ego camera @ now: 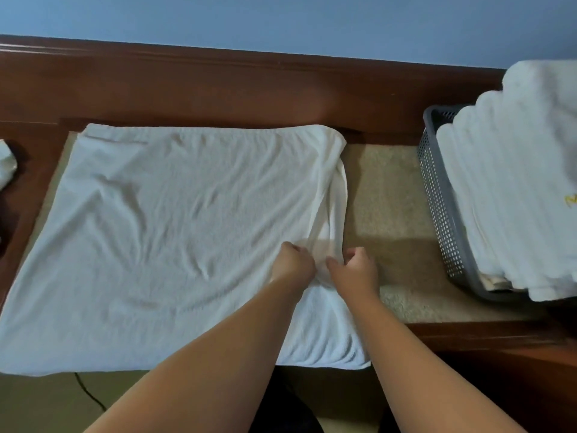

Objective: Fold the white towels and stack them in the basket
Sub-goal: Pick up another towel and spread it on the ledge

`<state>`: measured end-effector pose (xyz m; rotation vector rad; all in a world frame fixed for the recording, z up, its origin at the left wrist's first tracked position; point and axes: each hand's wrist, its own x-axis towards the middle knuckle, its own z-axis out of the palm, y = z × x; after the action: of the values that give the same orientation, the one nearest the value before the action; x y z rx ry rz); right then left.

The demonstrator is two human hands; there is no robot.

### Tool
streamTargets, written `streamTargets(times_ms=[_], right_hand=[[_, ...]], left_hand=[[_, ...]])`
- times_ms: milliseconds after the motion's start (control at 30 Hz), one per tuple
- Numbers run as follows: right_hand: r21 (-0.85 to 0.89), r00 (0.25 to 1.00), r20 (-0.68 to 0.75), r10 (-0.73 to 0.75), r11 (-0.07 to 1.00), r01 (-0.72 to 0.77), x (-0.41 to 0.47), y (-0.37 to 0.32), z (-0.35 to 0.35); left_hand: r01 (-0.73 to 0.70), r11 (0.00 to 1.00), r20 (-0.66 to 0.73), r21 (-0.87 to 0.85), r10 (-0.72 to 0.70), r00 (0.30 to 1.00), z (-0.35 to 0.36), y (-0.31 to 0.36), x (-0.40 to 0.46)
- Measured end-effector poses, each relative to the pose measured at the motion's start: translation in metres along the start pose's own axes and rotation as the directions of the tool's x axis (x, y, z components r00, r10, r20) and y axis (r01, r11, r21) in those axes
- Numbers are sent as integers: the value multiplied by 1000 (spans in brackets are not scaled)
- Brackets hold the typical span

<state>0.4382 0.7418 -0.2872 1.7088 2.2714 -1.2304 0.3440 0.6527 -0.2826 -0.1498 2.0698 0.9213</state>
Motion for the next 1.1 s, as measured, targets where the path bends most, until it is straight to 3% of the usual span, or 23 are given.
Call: streamTargets(times_ms=[133, 300, 400, 500, 567, 667, 800, 967, 1100], right_hand=[[-104, 981, 166, 104, 991, -88, 18, -7, -2], [241, 895, 350, 275, 897, -369, 23, -11, -19], [99, 870, 415, 265, 938, -333, 15, -4, -35], [-56, 835, 484, 262, 961, -269, 2, 16, -44], [13, 860, 472, 193, 974, -226, -8, 29, -46], [170, 895, 436, 88, 969, -178, -26, 45, -48], [77, 868, 487, 99, 985, -156, -43, 67, -50], [-57, 807, 577, 128, 992, -116, -59, 88, -61], [-79, 867, 470, 169, 986, -149, -69, 113, -68]], left_hand=[[8, 992, -6, -123, -9, 1000, -6, -1, -2], [3, 955, 5, -297, -1, 1000, -13, -5, -7], [-54, 959, 90, -279, 82, 993, -17, -14, -10], [-180, 983, 180, -27, 182, 967, -17, -26, -15], [-231, 957, 228, 173, 189, 955, -11, -33, -21], [-222, 934, 237, 280, 157, 959, 0, -36, -35], [-186, 955, 265, 232, 122, 956, 10, -41, -52], [-133, 990, 278, 41, 116, 953, 12, -48, -52], [-134, 982, 259, -132, 164, 952, 8, -42, -55]])
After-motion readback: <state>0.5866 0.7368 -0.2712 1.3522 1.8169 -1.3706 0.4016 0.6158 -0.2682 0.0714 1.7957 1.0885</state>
